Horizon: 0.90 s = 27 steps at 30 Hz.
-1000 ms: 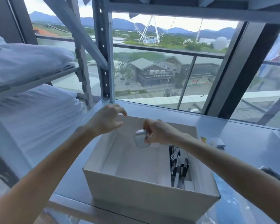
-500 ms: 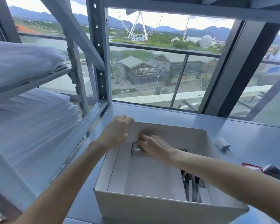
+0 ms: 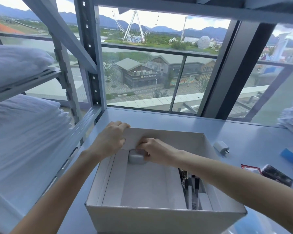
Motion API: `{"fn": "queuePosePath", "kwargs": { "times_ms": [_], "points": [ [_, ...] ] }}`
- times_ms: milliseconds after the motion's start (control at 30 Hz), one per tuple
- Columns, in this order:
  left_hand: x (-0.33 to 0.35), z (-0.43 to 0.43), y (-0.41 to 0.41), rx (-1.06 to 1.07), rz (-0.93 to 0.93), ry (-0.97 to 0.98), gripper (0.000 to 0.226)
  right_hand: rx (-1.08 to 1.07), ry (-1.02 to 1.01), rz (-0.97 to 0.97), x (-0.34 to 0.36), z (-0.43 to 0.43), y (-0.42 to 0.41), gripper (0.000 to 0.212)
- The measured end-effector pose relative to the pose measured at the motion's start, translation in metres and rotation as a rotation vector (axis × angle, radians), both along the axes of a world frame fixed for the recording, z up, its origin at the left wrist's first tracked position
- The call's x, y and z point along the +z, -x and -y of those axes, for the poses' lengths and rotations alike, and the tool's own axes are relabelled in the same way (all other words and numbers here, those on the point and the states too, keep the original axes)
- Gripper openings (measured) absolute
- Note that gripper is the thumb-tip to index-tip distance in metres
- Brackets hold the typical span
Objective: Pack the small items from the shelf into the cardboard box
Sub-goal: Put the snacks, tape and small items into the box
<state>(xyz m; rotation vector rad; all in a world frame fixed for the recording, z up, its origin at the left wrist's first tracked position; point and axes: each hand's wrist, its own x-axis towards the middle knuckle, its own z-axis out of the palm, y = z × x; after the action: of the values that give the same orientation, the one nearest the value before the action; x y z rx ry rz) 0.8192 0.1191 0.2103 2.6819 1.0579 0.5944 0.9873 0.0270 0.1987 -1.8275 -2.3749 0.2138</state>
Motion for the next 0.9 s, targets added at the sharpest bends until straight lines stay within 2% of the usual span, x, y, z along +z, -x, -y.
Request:
{"fn": "queuePosePath", "kwargs": {
  "times_ms": [100,200,300,367,433,533,700,800,900],
  "points": [
    [0.004,-0.003,-0.006,0.001,-0.071,-0.007,0.042,0.026,-0.079,0.029,0.032,0.022,-0.027,0.029],
    [0.01,-0.002,-0.023,-0.01,-0.184,-0.022,0.037,-0.013,-0.257,0.007,0.061,0.059,-0.069,0.014],
    [0.016,0.003,-0.05,-0.059,-0.256,0.021,0.034,-0.132,-0.454,-0.05,0.071,0.093,-0.121,0.007],
    [0.016,0.009,-0.066,-0.093,-0.266,0.048,0.033,-0.267,-0.504,-0.069,0.063,0.105,-0.157,0.008],
    [0.01,0.014,-0.073,-0.1,-0.249,-0.051,0.031,-0.425,-0.444,-0.04,0.044,0.11,-0.191,0.009],
    [-0.001,0.017,-0.073,-0.093,-0.133,-0.247,0.024,-0.636,-0.173,0.016,0.008,0.107,-0.233,0.015],
    [-0.003,0.016,-0.07,-0.116,-0.057,-0.245,0.02,-0.895,0.151,-0.05,-0.03,0.092,-0.265,0.042],
    [-0.003,0.014,-0.068,-0.148,-0.068,-0.234,0.022,-0.941,0.147,-0.097,-0.045,0.09,-0.268,0.048],
    [-0.003,0.012,-0.067,-0.156,-0.09,-0.226,0.024,-0.932,0.095,-0.061,-0.053,0.091,-0.267,0.042]
  ]
}}
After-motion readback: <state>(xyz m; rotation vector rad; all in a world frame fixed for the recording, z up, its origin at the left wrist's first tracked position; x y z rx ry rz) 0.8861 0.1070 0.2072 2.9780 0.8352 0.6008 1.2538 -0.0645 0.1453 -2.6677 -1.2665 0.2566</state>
